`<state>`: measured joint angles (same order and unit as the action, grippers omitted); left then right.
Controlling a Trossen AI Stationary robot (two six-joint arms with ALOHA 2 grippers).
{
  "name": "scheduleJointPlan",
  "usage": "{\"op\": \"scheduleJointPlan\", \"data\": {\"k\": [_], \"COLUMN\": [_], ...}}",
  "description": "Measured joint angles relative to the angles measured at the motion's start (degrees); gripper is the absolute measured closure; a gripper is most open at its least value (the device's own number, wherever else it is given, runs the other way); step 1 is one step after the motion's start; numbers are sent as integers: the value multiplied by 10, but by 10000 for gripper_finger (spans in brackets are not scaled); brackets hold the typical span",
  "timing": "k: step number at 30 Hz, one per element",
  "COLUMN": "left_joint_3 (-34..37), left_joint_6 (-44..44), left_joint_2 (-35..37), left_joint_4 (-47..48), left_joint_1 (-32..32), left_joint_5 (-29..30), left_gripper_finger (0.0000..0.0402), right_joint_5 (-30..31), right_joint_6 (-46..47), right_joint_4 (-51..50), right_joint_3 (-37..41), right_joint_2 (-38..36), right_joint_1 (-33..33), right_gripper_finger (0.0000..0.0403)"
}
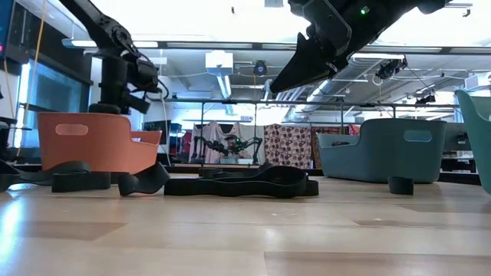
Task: Sort rubber bands into baskets
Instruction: Put the black rubber band into the orange bin
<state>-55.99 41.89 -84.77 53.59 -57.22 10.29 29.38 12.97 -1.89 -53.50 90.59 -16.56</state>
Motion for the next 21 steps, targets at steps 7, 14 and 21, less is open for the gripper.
{"op": "scheduleJointPlan", "data": {"k": [7, 14, 21], "left_joint_3": [0, 0, 0], "left_joint_6": [24, 20, -12], "left_joint_2": [-50, -96, -100], "left_joint_4": [-13, -25, -42], "left_joint_1": [3, 3, 9], "left_joint_5": [3, 5, 41], "left_gripper_finger": [401, 401, 361], "right_joint_5": [0, 0, 0], "right_joint_6": [0, -9, -13], "right_joint_4": [0, 0, 0], "right_joint_3": [0, 0, 0], "right_joint_2": [0, 0, 0], "right_joint_1": [0, 0, 0], "right_gripper_finger": [403, 403, 403]}}
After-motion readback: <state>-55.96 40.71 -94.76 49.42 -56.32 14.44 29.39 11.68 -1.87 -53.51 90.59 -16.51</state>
